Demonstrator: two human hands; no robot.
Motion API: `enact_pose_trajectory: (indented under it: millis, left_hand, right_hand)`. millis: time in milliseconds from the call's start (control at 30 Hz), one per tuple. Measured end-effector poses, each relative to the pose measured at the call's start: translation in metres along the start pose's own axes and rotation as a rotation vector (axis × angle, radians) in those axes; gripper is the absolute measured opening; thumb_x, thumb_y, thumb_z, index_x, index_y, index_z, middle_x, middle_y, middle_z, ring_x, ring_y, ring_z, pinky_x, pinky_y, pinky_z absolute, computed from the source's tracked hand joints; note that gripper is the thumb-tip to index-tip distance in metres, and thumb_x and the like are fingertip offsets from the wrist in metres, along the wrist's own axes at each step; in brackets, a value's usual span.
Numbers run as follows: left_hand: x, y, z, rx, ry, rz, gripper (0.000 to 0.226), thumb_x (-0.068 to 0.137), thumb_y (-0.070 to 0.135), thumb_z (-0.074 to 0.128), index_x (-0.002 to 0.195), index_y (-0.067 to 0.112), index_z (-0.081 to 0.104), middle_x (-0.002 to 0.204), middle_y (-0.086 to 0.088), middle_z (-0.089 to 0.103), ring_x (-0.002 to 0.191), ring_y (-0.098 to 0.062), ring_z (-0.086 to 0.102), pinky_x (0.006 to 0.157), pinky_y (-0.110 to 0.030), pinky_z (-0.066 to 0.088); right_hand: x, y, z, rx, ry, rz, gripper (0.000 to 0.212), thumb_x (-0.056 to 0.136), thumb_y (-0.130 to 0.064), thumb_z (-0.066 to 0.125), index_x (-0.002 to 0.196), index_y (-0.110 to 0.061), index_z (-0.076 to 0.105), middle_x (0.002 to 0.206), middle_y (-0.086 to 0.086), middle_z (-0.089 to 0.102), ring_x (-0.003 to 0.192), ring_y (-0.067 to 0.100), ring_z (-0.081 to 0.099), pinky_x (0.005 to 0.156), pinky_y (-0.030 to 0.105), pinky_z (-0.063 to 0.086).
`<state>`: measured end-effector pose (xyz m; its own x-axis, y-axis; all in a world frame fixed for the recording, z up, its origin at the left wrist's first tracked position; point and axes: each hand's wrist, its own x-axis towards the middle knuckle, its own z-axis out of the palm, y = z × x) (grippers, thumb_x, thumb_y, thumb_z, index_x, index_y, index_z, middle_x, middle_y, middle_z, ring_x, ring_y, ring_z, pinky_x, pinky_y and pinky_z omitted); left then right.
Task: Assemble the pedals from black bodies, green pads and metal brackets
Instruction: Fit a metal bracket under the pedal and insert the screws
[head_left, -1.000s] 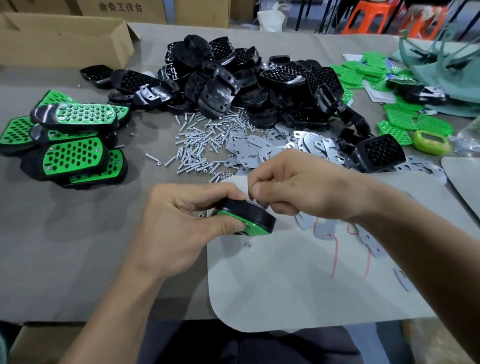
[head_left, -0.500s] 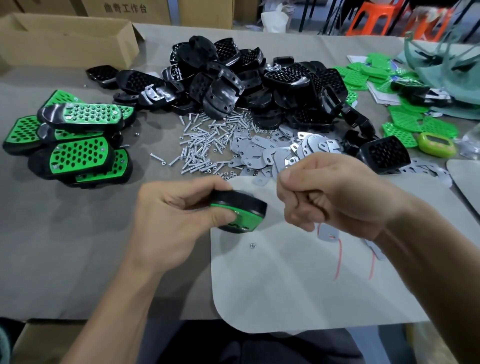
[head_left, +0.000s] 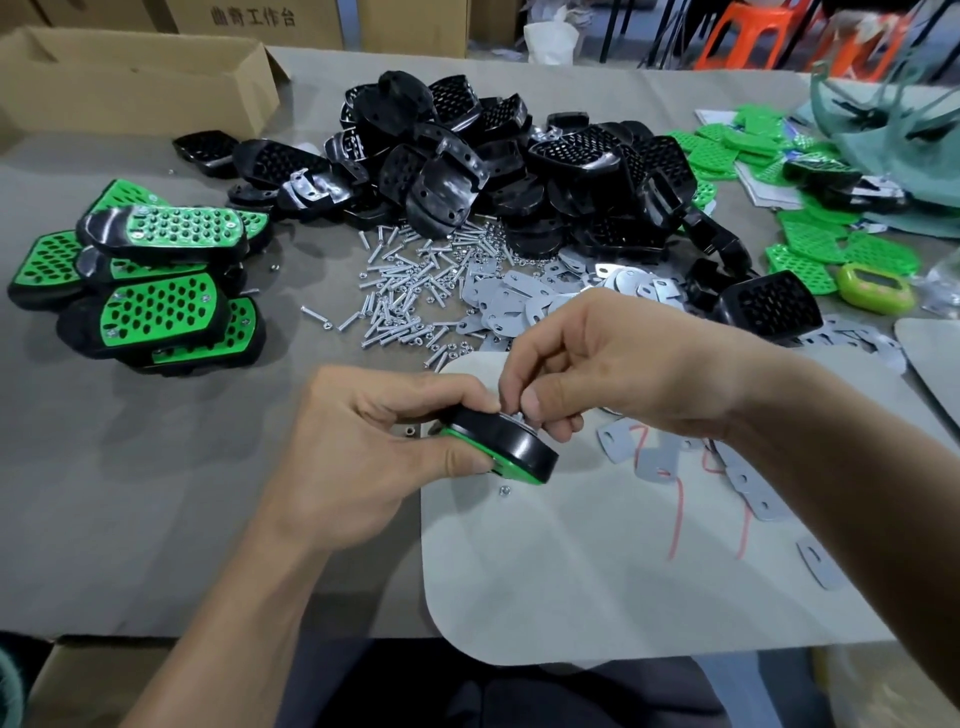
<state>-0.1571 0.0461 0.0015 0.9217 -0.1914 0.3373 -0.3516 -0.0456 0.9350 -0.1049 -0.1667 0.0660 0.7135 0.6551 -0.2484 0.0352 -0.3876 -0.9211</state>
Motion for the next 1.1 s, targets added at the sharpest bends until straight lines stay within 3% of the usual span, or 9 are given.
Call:
enact_pose_trajectory:
  millis: [167, 267, 433, 633, 700, 767, 833, 1000, 1100]
  left_hand:
    - [-0.001, 0.003, -0.005, -0.051, -0.039, -0.031, 0.044, 0.058, 0.001, 0.088, 0.086, 0.034, 0.083, 0.083, 0.01, 0.078, 0.077, -0.003, 0.068, 0.076, -0.02, 0.056]
    - [-0.001, 0.003, -0.007, -0.06, -0.067, -0.032, 0.045, 0.059, -0.002, 0.087, 0.085, 0.035, 0.083, 0.083, 0.008, 0.078, 0.076, -0.004, 0.068, 0.076, -0.02, 0.056]
    - [-0.001, 0.008, -0.007, -0.029, -0.104, -0.041, 0.04, 0.06, -0.001, 0.087, 0.085, 0.031, 0.082, 0.083, 0.002, 0.078, 0.077, -0.006, 0.067, 0.077, -0.023, 0.056]
    - [-0.001, 0.012, -0.006, 0.005, -0.135, -0.034, 0.034, 0.06, 0.002, 0.087, 0.083, 0.026, 0.079, 0.086, -0.002, 0.078, 0.077, -0.003, 0.066, 0.078, -0.021, 0.056]
    - [-0.002, 0.012, -0.007, 0.027, -0.16, -0.019, 0.032, 0.061, 0.002, 0.087, 0.083, 0.023, 0.077, 0.087, -0.007, 0.076, 0.077, -0.004, 0.065, 0.078, -0.023, 0.055]
    - [-0.004, 0.011, -0.01, 0.018, -0.15, -0.031, 0.032, 0.061, 0.002, 0.087, 0.084, 0.022, 0.078, 0.087, -0.011, 0.074, 0.077, -0.008, 0.065, 0.078, -0.025, 0.055]
    - [-0.004, 0.009, -0.013, -0.004, -0.124, -0.051, 0.033, 0.06, 0.003, 0.089, 0.084, 0.023, 0.079, 0.088, -0.013, 0.074, 0.076, -0.009, 0.066, 0.077, -0.025, 0.056]
    - [-0.002, 0.008, -0.011, 0.01, -0.145, -0.041, 0.027, 0.061, 0.019, 0.087, 0.085, 0.03, 0.08, 0.089, -0.01, 0.076, 0.077, -0.008, 0.065, 0.078, -0.025, 0.055]
    - [-0.001, 0.007, -0.012, -0.016, -0.147, -0.046, 0.03, 0.061, 0.017, 0.088, 0.086, 0.032, 0.082, 0.086, -0.007, 0.077, 0.077, -0.007, 0.066, 0.077, -0.025, 0.055]
  right_hand:
    - [-0.001, -0.009, 0.005, -0.135, -0.023, -0.013, 0.019, 0.083, 0.01, 0.073, 0.084, -0.009, 0.075, 0.075, 0.023, 0.07, 0.064, 0.018, 0.063, 0.066, 0.029, 0.052]
    - [-0.001, -0.015, 0.007, -0.242, 0.023, -0.017, 0.015, 0.083, 0.0, 0.077, 0.082, -0.015, 0.077, 0.067, 0.012, 0.072, 0.061, 0.016, 0.064, 0.064, 0.028, 0.052]
    - [-0.004, -0.025, 0.008, -0.398, 0.036, 0.062, 0.011, 0.083, -0.017, 0.079, 0.077, -0.026, 0.078, 0.06, -0.001, 0.072, 0.051, 0.006, 0.058, 0.053, 0.016, 0.046]
    - [-0.005, -0.037, 0.013, -0.628, 0.006, 0.176, 0.018, 0.087, -0.027, 0.068, 0.071, -0.024, 0.074, 0.057, -0.007, 0.07, 0.047, 0.003, 0.052, 0.053, 0.027, 0.05]
    - [-0.006, -0.039, 0.017, -0.67, 0.01, 0.196, 0.021, 0.088, -0.027, 0.065, 0.069, -0.022, 0.073, 0.057, -0.009, 0.069, 0.045, 0.001, 0.052, 0.049, 0.021, 0.048]
    - [-0.006, -0.036, 0.021, -0.67, 0.024, 0.186, 0.024, 0.09, -0.025, 0.062, 0.067, -0.021, 0.07, 0.056, -0.014, 0.066, 0.045, 0.0, 0.051, 0.041, 0.013, 0.039]
    - [-0.006, -0.031, 0.022, -0.615, 0.043, 0.159, 0.025, 0.092, -0.024, 0.063, 0.067, -0.022, 0.068, 0.054, -0.014, 0.063, 0.045, 0.0, 0.05, 0.043, 0.012, 0.037]
    - [-0.009, -0.027, 0.016, -0.435, 0.019, 0.084, 0.014, 0.089, -0.019, 0.071, 0.077, -0.026, 0.069, 0.064, -0.005, 0.067, 0.057, 0.008, 0.058, 0.061, 0.04, 0.052]
    - [-0.01, -0.026, 0.017, -0.426, 0.019, 0.034, 0.018, 0.089, -0.013, 0.072, 0.076, -0.025, 0.068, 0.059, -0.011, 0.06, 0.053, 0.005, 0.052, 0.054, 0.022, 0.044]
